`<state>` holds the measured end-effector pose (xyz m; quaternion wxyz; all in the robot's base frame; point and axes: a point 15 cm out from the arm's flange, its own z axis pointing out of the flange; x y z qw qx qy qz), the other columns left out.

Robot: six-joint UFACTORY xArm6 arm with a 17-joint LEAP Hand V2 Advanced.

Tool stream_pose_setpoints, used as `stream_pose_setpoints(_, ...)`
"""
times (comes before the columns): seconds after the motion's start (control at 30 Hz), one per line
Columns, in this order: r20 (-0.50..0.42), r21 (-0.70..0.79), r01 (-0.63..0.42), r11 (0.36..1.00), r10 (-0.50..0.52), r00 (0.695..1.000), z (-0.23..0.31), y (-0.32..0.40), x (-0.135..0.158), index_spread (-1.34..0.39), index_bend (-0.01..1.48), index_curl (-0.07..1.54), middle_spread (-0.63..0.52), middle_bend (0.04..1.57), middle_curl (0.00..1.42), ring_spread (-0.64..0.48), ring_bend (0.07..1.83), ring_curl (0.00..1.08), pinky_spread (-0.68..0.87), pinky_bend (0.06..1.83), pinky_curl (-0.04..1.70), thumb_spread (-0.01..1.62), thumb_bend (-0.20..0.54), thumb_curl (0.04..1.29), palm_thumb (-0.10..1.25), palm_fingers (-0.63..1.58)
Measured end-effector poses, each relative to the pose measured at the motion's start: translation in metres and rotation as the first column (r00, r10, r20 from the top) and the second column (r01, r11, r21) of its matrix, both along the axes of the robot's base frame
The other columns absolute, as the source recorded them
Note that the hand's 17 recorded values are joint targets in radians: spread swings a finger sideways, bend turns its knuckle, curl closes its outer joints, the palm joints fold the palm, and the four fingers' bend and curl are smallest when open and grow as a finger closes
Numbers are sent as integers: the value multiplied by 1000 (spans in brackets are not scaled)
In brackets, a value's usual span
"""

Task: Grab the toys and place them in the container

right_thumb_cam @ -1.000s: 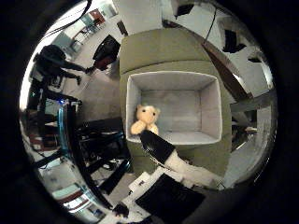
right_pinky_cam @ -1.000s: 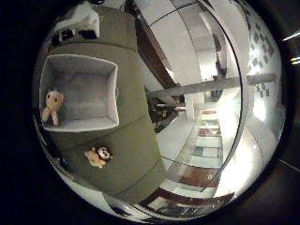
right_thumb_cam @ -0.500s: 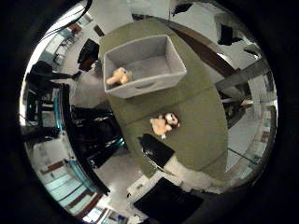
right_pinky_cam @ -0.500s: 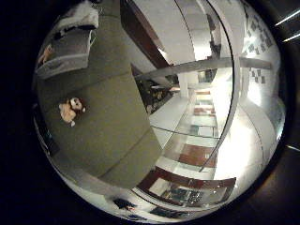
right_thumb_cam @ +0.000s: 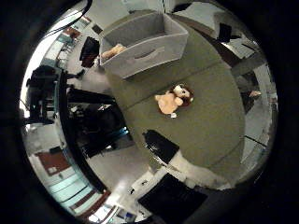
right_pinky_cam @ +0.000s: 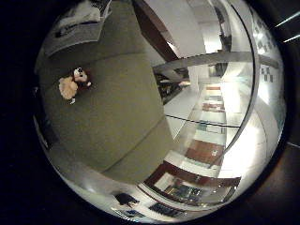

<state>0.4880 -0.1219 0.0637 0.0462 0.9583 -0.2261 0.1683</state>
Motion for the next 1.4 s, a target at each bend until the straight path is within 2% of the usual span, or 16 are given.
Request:
stream_pose_setpoints(0.37, -89, 50, -35, 998, 39, 995, -67, 31, -17, -426, 196, 373, -138, 543, 456, -226, 910, 426, -97, 928, 384, 1025, -25, 296, 517, 272)
stream_pose_setpoints(0.63, -152, 80, -24, 996, 36, 988, -111, 46, -30, -431, 194, 386, -103, 482, 420, -190, 810, 376, -15, 920, 283, 1032, -26, 295, 517, 278)
stream_pose_setpoints(0.83, -157, 85, -8, 996, 21, 987, -129, 45, -17, -428, 186, 376, -100, 458, 408, -179, 789, 355, 1, 941, 206, 1037, -25, 293, 512, 298)
stream_pose_setpoints(1.1, -125, 85, 27, 996, -17, 992, -141, 36, 19, -429, 186, 364, -100, 439, 398, -180, 784, 336, 6, 982, 89, 1038, -25, 295, 511, 323)
stream_pose_setpoints(1.4, -131, 83, 54, 995, -42, 990, -160, 29, 34, -441, 186, 359, -108, 432, 392, -182, 782, 320, 36, 1040, -11, 1038, -25, 296, 510, 361)
